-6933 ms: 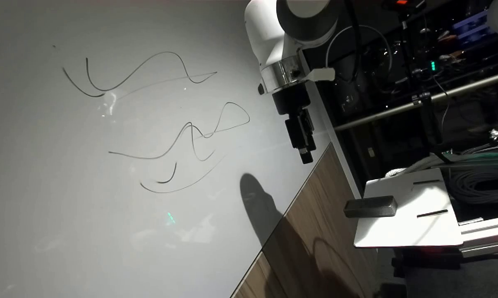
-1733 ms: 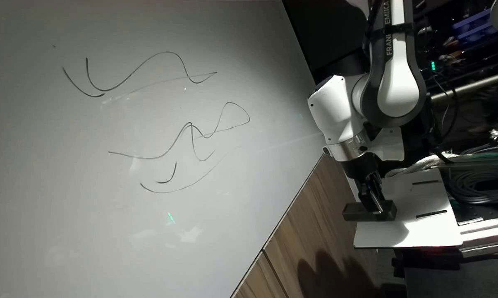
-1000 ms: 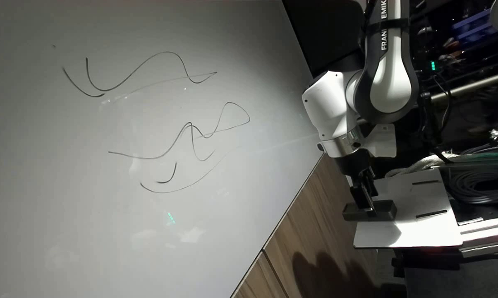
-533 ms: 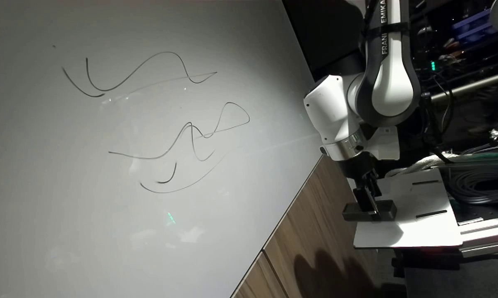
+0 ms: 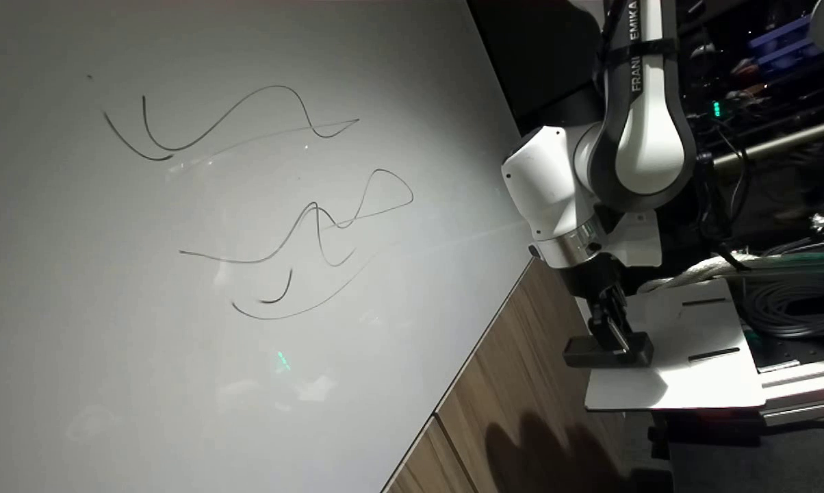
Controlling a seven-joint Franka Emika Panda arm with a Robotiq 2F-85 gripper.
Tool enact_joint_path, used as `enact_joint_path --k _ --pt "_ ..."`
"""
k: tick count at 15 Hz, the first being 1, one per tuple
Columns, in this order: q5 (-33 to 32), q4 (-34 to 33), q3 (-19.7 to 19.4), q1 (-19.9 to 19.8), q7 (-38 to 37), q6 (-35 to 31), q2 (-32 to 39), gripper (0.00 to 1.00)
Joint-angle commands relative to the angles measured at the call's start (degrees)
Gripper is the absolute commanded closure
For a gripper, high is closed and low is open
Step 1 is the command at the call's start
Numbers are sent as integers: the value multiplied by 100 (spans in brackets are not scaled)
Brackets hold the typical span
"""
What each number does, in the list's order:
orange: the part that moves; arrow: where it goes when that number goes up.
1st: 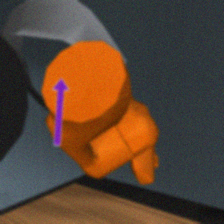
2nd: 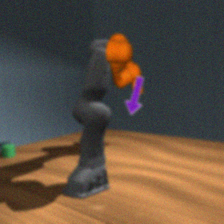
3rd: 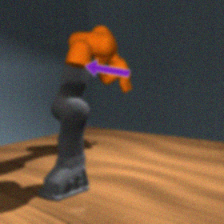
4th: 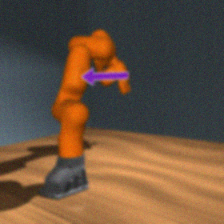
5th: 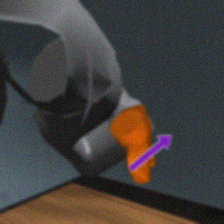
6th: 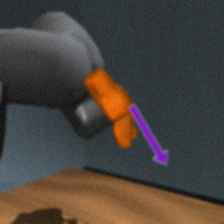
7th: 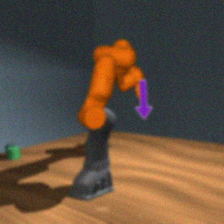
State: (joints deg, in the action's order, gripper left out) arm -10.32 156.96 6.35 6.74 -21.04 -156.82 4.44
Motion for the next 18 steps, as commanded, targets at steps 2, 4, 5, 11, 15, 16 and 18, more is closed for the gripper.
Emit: enact_joint_path --k 2,4,5,11,15,16,18 --pt "-72 -38 12 181 -75 391 -421 69" --pt "-6 -23 85 224 -35 481 -624 69" --pt "24 -2 136 249 -19 514 -770 69" --pt "-115 -460 783 464 -132 1238 -1831 69" --pt "-298 -1315 1298 495 -141 1818 -2116 69" --pt "-408 -1566 1405 462 -152 1922 -2118 69" --pt "-635 -2023 1542 400 -148 2046 -2090 69"
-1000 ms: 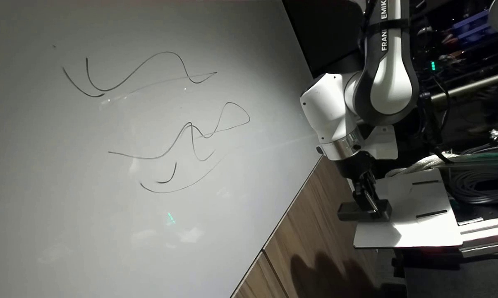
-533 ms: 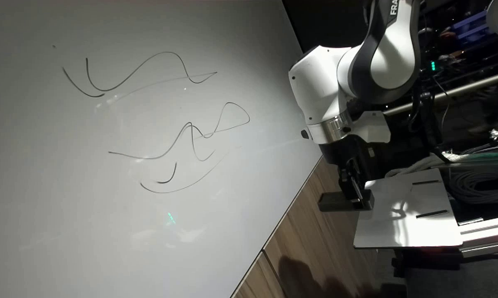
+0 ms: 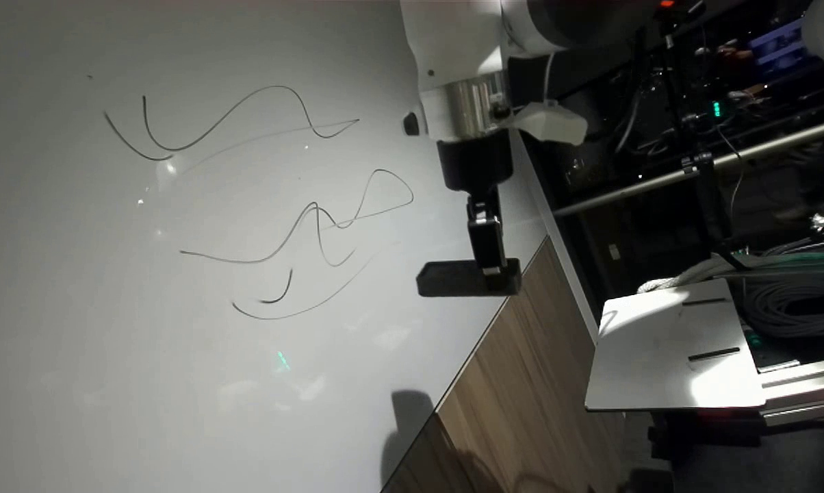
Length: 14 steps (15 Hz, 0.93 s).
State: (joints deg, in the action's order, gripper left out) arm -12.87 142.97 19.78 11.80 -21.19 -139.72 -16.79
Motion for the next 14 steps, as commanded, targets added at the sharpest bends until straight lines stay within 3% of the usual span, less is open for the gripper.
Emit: enact_joint_path --k 1,9,14 --pt "-492 -870 234 -131 -121 402 72 69" --pt "-1637 -3114 343 -381 -72 1021 593 69" --pt "-2489 -4767 448 -139 -131 1548 1598 69"
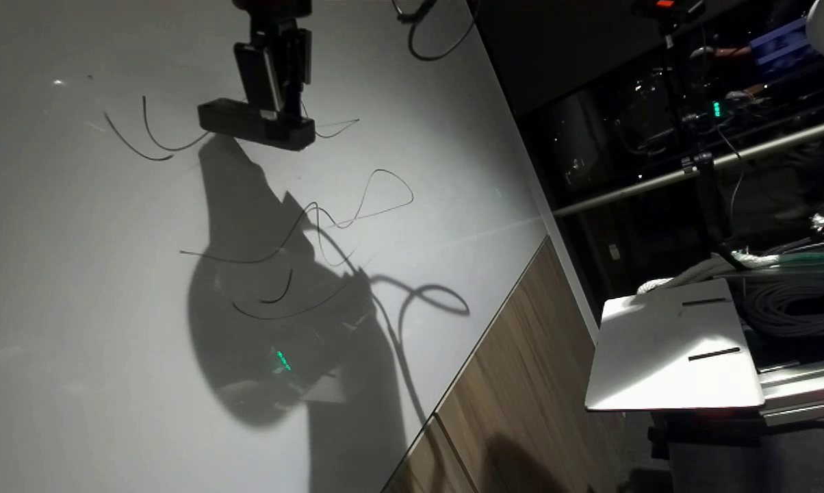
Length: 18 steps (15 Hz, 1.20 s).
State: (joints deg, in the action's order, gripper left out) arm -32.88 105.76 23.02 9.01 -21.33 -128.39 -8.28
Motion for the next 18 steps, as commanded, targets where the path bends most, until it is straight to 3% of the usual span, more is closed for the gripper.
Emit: enact_joint_path --k 1,9,18 --pt "-642 -1312 113 255 -113 505 965 69" --pt "-920 -2886 -398 1199 125 805 2520 69" --pt "-860 -4123 -797 2029 384 1565 3463 69"
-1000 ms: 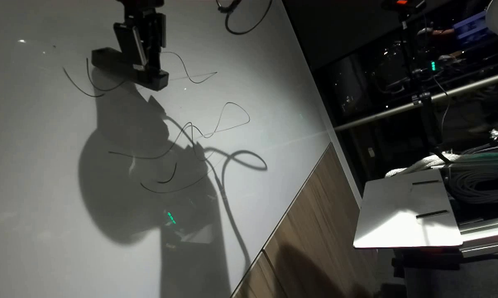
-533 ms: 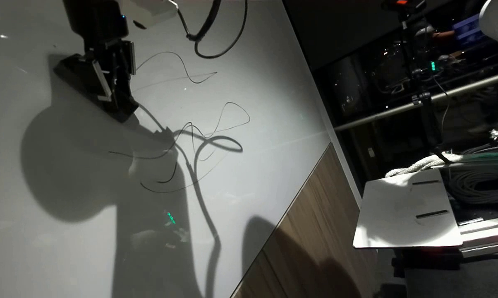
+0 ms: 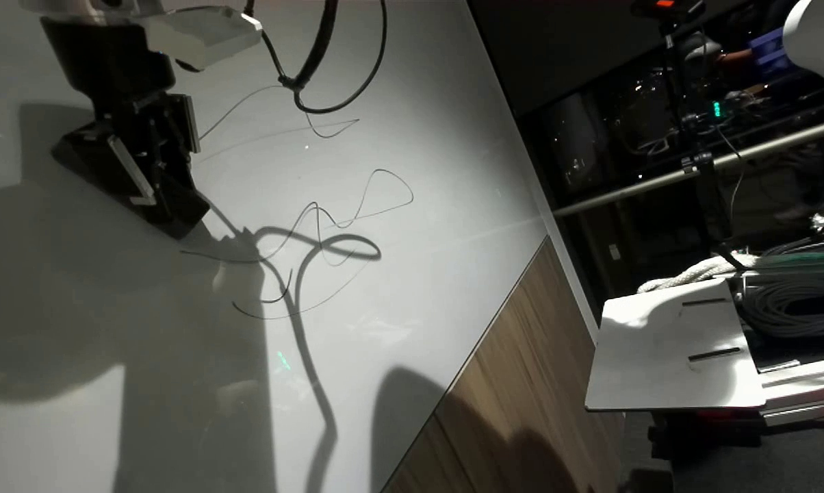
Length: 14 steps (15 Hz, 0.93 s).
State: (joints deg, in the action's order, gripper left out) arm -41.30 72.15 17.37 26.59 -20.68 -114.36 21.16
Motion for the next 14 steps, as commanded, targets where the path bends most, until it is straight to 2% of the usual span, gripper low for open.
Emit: enact_joint_path --k 1,3,4,9,14 --pt "-8 -856 -297 307 388 266 562 69" --pt "16 -874 -440 275 532 470 475 69" --pt "-33 -742 -321 87 542 533 348 69" --pt "47 -235 -407 -376 607 874 -387 69" --pt "367 408 -466 -963 578 770 -1071 69"
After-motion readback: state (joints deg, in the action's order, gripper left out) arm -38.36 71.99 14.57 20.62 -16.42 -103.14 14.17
